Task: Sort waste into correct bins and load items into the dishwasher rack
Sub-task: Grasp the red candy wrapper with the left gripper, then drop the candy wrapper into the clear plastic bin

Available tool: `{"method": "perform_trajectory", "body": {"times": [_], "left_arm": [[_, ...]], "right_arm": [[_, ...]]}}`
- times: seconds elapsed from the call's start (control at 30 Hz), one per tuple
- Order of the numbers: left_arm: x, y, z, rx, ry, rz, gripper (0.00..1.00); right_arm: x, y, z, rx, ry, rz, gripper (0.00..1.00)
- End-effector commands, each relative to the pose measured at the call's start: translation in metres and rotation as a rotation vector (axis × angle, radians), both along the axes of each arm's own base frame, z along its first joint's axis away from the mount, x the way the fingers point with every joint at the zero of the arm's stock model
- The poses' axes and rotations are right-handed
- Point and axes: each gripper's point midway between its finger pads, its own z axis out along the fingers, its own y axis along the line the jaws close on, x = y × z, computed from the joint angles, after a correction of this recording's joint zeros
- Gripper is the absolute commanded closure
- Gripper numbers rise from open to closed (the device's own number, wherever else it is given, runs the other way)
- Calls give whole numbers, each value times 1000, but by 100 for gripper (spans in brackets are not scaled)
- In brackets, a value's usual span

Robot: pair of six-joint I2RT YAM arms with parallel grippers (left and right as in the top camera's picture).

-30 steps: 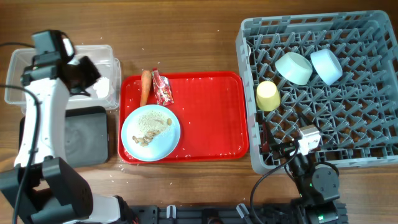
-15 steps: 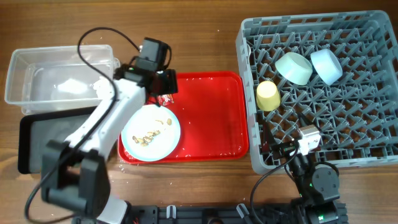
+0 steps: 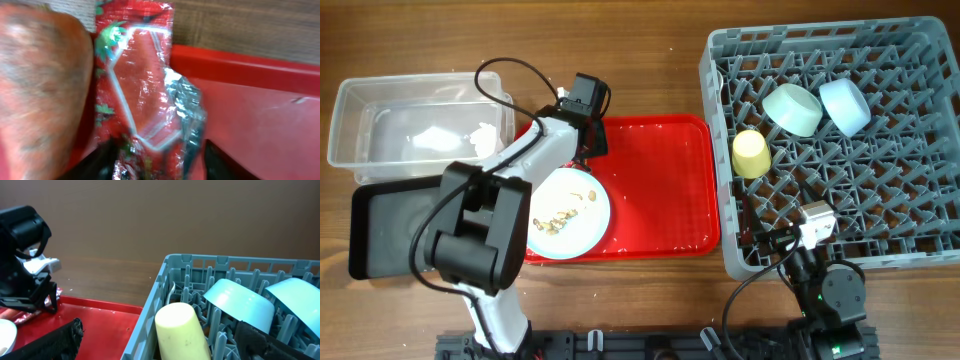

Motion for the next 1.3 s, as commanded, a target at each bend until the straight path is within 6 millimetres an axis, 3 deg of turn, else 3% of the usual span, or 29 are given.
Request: {"method": "perform_trajectory", "body": {"times": [0.0,0.03,0.07,0.1,0.13,0.23,0.3,0.37,0.4,0.5,0.53,0.57,0.7,0.73,0.8,0.83,1.0,1.03,1.1,1.17,1.27], "left_arm": [[-4,-12,-14,-57,33,-7,65],[-3,-18,-14,-88,32,-17,74],[-3,-22,-12,-111,32,-24,89],[-3,-27,-8,-136,34,-32,96],[-2,-29,-3,-151,28,-37,96],[4,-35,46,-195,-41,-49,96],[5,-25,80,-189,-96,-31,96],[4,1,109,-148,-154,29,96],[4,32,129,-101,-201,115,96],[9,103,160,-62,-295,290,96],[11,120,161,-57,-305,332,96],[13,151,157,-46,-307,404,96],[27,214,127,-25,-307,547,96],[30,218,123,-33,-307,554,89],[32,225,125,-40,-322,567,6],[30,225,133,-39,-329,563,0],[13,203,179,-36,-347,494,0],[10,191,189,-65,-359,465,0],[4,145,201,-210,-345,346,0],[-8,103,196,-294,-270,246,2],[-15,66,164,-220,-173,106,14]], "right_arm": [[0,-2,2,13,-7,-12,0],[0,-2,2,13,-7,-12,0],[0,-2,2,13,-7,-12,0],[0,-2,2,13,-7,-12,0],[0,-2,2,13,-7,-12,0],[0,-2,2,13,-7,-12,0],[0,-2,2,13,-7,-12,0],[0,-2,2,13,-6,-12,0],[0,-2,1,13,-5,-12,0],[1,-2,1,12,-4,-12,0],[1,-2,1,13,-3,-12,0],[1,-2,1,13,-3,-12,0],[1,-2,1,12,-4,-12,0],[1,-2,1,12,-4,-12,0],[1,-2,1,13,-3,-12,0],[1,-2,1,13,-3,-12,0],[1,-2,1,12,-4,-12,0],[1,-2,1,13,-3,-12,0],[1,-2,1,13,-3,-12,0],[1,-2,1,12,-4,-12,0],[1,-2,1,12,-3,-12,0]]}}
